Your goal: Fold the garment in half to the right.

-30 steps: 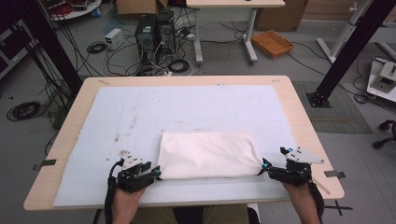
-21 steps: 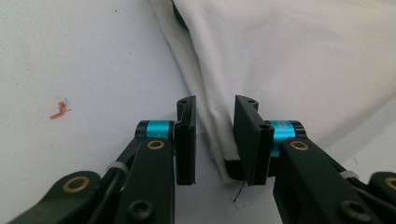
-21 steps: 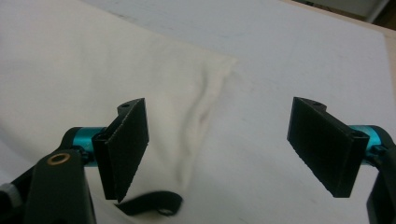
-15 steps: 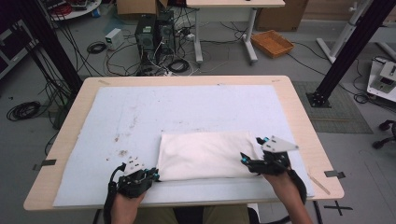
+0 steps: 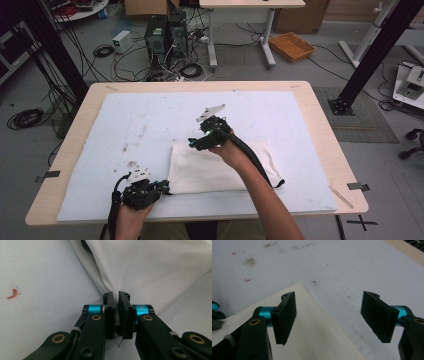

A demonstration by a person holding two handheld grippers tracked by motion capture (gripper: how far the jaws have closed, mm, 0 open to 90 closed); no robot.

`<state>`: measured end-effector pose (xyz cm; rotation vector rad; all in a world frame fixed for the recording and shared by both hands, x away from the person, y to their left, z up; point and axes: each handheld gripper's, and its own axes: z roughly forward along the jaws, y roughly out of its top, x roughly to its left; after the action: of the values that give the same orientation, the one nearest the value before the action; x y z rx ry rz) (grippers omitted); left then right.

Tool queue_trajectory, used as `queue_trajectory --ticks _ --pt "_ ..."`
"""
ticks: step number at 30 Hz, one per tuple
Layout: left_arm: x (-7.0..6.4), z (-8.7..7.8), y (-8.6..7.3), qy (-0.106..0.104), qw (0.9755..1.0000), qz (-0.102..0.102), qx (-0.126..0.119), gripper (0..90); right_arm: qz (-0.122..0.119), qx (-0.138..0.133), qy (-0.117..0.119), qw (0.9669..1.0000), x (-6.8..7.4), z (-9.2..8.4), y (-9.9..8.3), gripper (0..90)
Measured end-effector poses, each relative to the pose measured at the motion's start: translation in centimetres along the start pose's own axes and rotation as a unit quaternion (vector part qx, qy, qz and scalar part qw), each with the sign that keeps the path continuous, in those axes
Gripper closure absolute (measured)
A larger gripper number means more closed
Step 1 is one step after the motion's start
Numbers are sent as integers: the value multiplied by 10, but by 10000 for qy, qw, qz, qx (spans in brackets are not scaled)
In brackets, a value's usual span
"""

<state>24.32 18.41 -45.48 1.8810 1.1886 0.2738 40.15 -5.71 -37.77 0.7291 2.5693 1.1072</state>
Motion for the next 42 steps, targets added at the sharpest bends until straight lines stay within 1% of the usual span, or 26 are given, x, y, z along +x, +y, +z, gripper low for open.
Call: queue_trajectory --ticks 2,3,4,7,9,11,13,14,17,18,19,20,21,22,24,25,26,27,29,30,31,32,36,40,41,42 --pt "0 0 0 -6 10000 5 -1 837 24 186 111 9998 0 16 6 346" --pt "0 0 0 -6 10000 5 -1 837 24 186 111 9998 0 16 6 346" --pt "0 0 0 -19 10000 0 -8 837 46 248 134 9996 0 24 8 361" --pt "1 0 0 -46 10000 -32 -9 838 42 525 242 9983 3 49 13 464" --pt "1 0 0 -49 10000 -28 0 837 52 561 287 9980 4 52 14 476" --pt "1 0 1 -59 10000 -20 9 837 -52 712 450 9964 9 67 19 530" --pt "2 0 1 -53 10000 -10 10 837 -77 769 486 9958 12 71 20 542" --pt "1 0 1 -50 10000 -10 10 838 -237 897 553 9941 17 82 21 584" --pt "1 0 0 -49 10000 -42 2 837 -359 1165 508 9912 21 94 20 672" --pt "1 0 0 -54 10000 -41 2 837 -279 1110 603 9916 20 95 19 744" --pt "1 0 1 -58 10000 3 24 837 -318 1071 654 9916 19 96 20 810" --pt "1 0 1 -58 10000 3 24 837 -372 1079 626 9915 20 96 19 853" --pt "1 0 1 -57 10000 2 25 837 -372 1079 626 9915 20 96 19 853" --pt "2 0 1 -89 9999 -19 43 838 -654 1079 498 9908 24 96 20 882" --pt "2 0 1 -105 9999 -39 51 841 -759 1065 372 9907 26 95 21 889" --pt "1 -1 3 -189 9998 -25 -14 844 -836 994 307 9911 25 94 21 891" --pt "1 -1 3 -189 9998 -25 -14 848 -810 924 249 9921 25 91 22 893" --pt "-1 -4 5 -358 9992 -83 -175 851 -780 799 235 9935 23 88 23 895" --pt "-5 -7 7 -481 9982 -66 -344 854 -722 650 221 9950 20 82 25 896" --pt "-5 -7 7 -481 9982 -66 -344 854 -692 615 231 9954 19 79 25 896" --pt "-7 -8 8 -603 9972 -20 -438 854 -668 567 264 9958 18 76 25 896" --pt "-11 -10 11 -795 9949 12 -617 854 -649 505 296 9962 17 72 25 896" --pt "-16 -9 19 -1229 9892 -98 -789 854 -561 209 331 9977 13 51 21 896" --pt "-23 -5 29 -1381 9868 -33 -841 855 -446 31 257 9987 3 30 15 896" --pt "-29 -3 35 -1488 9846 -83 -913 854 -328 -121 211 9992 -4 16 11 896" --pt "-33 -1 38 -1561 9833 -86 -934 855 -292 -172 218 9992 -7 11 9 896"
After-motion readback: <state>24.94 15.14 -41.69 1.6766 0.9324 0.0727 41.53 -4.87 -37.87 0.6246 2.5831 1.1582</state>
